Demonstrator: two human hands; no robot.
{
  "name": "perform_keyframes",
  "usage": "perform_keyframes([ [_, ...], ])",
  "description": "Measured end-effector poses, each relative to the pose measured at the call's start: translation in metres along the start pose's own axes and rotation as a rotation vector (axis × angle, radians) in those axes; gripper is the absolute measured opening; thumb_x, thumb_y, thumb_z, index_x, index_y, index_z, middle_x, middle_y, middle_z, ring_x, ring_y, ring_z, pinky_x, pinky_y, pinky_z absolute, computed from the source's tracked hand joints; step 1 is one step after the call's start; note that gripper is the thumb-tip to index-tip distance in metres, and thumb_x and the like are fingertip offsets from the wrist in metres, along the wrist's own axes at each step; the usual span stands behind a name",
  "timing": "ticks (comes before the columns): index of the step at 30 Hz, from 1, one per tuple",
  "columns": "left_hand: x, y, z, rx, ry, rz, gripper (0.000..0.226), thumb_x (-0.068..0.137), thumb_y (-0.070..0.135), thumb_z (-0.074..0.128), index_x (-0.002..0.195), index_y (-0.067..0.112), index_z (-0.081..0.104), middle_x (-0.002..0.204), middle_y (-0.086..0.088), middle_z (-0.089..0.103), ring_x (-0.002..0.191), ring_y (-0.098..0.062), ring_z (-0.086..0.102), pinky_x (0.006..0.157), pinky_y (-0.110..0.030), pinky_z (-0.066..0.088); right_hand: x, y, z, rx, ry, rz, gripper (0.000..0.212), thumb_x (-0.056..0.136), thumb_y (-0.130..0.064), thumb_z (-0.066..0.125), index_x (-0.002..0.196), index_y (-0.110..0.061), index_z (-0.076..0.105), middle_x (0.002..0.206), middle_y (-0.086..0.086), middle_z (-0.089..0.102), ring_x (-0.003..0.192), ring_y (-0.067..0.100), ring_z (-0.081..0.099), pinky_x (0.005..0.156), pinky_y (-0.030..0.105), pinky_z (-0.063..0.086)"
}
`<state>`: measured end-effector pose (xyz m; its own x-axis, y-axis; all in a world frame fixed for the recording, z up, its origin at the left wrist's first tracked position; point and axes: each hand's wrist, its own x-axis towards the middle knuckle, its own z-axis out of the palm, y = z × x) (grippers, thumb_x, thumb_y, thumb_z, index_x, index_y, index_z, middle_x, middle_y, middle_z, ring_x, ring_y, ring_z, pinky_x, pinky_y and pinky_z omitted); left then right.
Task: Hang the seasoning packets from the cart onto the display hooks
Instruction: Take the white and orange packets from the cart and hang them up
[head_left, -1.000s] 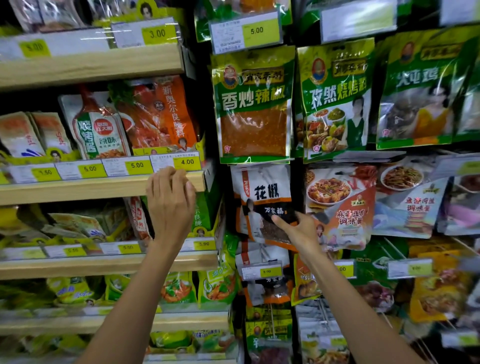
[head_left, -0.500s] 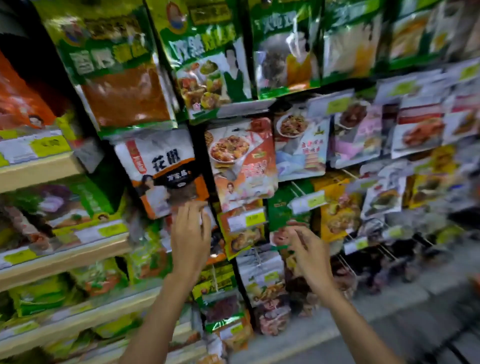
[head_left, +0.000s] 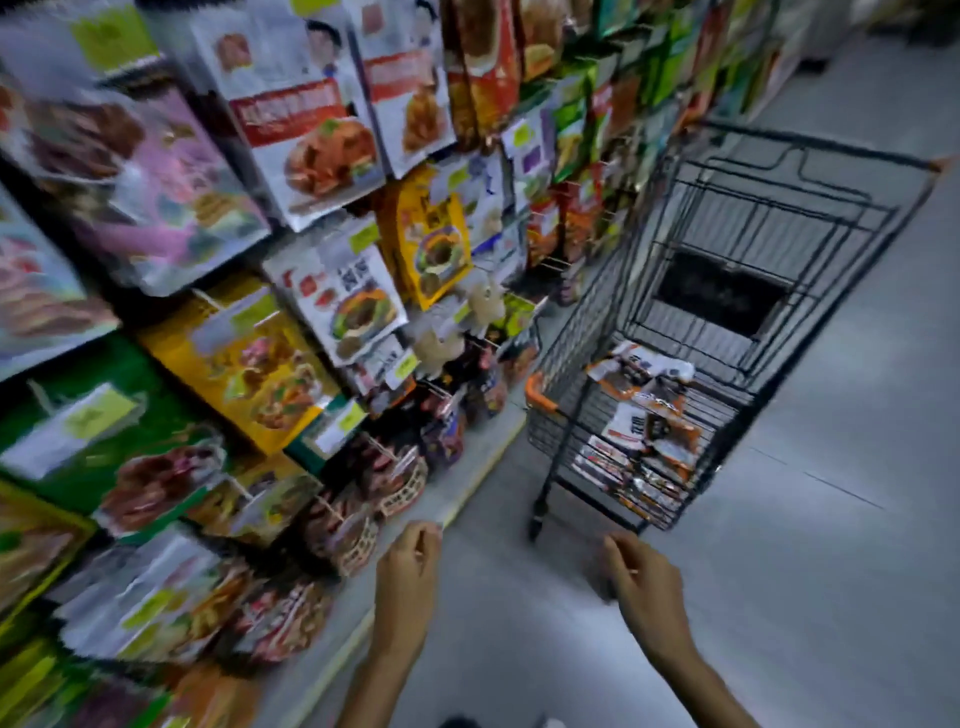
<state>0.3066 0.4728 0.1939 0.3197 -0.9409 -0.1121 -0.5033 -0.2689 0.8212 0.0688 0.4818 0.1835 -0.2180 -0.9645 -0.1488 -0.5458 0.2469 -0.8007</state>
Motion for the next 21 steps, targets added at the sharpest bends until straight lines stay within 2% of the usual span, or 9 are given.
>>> perform_keyframes([
  [3,0.022,0.022,0.043,0.033,-0.113,-0.001,0.023,0.098,0.010,0.048,0.076,0.010,0.055,0.071,-0.014,0.055,0.067,-0.017,0.049,0.061,-0.027,0.037,0.021,0.030,-0.025,0.073,0.060,0.139,0.015,0.096,-0.017,0.056,0.088,-0.018,0.068,0.078,-0.005,0.072,0.076,0.015,0.070,0.072,0.034,0.053],
  [5,0.044,0.036,0.066,0.062,-0.140,0.032,0.027,0.098,0.011,0.049,0.072,0.006,0.053,0.066,-0.017,0.051,0.062,-0.017,0.044,0.054,-0.019,0.031,0.039,0.043,-0.036,0.121,0.112,0.213,0.016,0.096,-0.016,0.056,0.084,-0.020,0.066,0.075,-0.007,0.072,0.074,0.015,0.071,0.071,0.036,0.054],
  [7,0.068,0.049,0.087,0.101,-0.175,0.055,0.025,0.098,0.012,0.049,0.075,0.005,0.056,0.062,-0.013,0.051,0.057,-0.019,0.044,0.053,-0.016,0.033,0.060,0.053,-0.044,0.150,0.167,0.263,0.017,0.096,-0.017,0.057,0.083,-0.023,0.066,0.075,-0.007,0.071,0.074,0.016,0.070,0.072,0.038,0.055],
  [9,0.096,0.063,0.106,0.129,-0.237,0.072,0.019,0.099,0.016,0.047,0.085,0.010,0.060,0.067,-0.005,0.057,0.058,-0.014,0.048,0.053,-0.013,0.036,0.084,0.063,-0.050,0.152,0.210,0.299,0.015,0.096,-0.017,0.056,0.086,-0.020,0.067,0.076,-0.004,0.071,0.074,0.017,0.069,0.073,0.041,0.055],
  [12,0.145,0.079,0.138,0.130,-0.309,0.109,0.020,0.099,0.014,0.046,0.091,0.007,0.062,0.076,-0.011,0.063,0.067,-0.022,0.055,0.058,-0.022,0.040,0.124,0.074,-0.056,0.159,0.254,0.351,0.016,0.096,-0.017,0.056,0.086,-0.013,0.067,0.076,0.002,0.071,0.074,0.020,0.068,0.073,0.041,0.055],
  [14,0.178,0.092,0.160,0.139,-0.353,0.116,0.021,0.099,0.012,0.045,0.090,0.005,0.062,0.080,-0.010,0.061,0.074,-0.023,0.055,0.063,-0.032,0.040,0.151,0.076,-0.058,0.163,0.287,0.384,0.013,0.095,-0.015,0.057,0.088,-0.014,0.068,0.079,0.001,0.071,0.076,0.017,0.068,0.070,0.030,0.053],
  [16,0.213,0.104,0.182,0.172,-0.397,0.140,0.019,0.100,0.013,0.045,0.097,0.009,0.063,0.082,-0.004,0.060,0.076,-0.020,0.054,0.061,-0.031,0.036,0.181,0.077,-0.060,0.149,0.329,0.410,0.012,0.095,-0.015,0.058,0.091,-0.015,0.069,0.083,0.000,0.071,0.076,0.010,0.066,0.067,0.018,0.049],
  [19,0.265,0.124,0.216,0.193,-0.444,0.217,0.022,0.100,0.011,0.044,0.109,0.002,0.062,0.087,-0.011,0.062,0.076,-0.022,0.054,0.064,-0.030,0.037,0.230,0.081,-0.062,0.182,0.366,0.450,0.012,0.095,-0.013,0.058,0.095,-0.011,0.070,0.084,0.001,0.072,0.077,0.013,0.066,0.072,0.028,0.051],
  [21,0.299,0.135,0.237,0.217,-0.428,0.284,0.022,0.099,0.009,0.046,0.111,-0.001,0.061,0.099,-0.017,0.064,0.086,-0.025,0.057,0.072,-0.030,0.040,0.263,0.088,-0.061,0.178,0.376,0.476,0.015,0.096,-0.015,0.056,0.095,-0.010,0.070,0.081,0.003,0.071,0.074,0.013,0.066,0.068,0.026,0.049],
])
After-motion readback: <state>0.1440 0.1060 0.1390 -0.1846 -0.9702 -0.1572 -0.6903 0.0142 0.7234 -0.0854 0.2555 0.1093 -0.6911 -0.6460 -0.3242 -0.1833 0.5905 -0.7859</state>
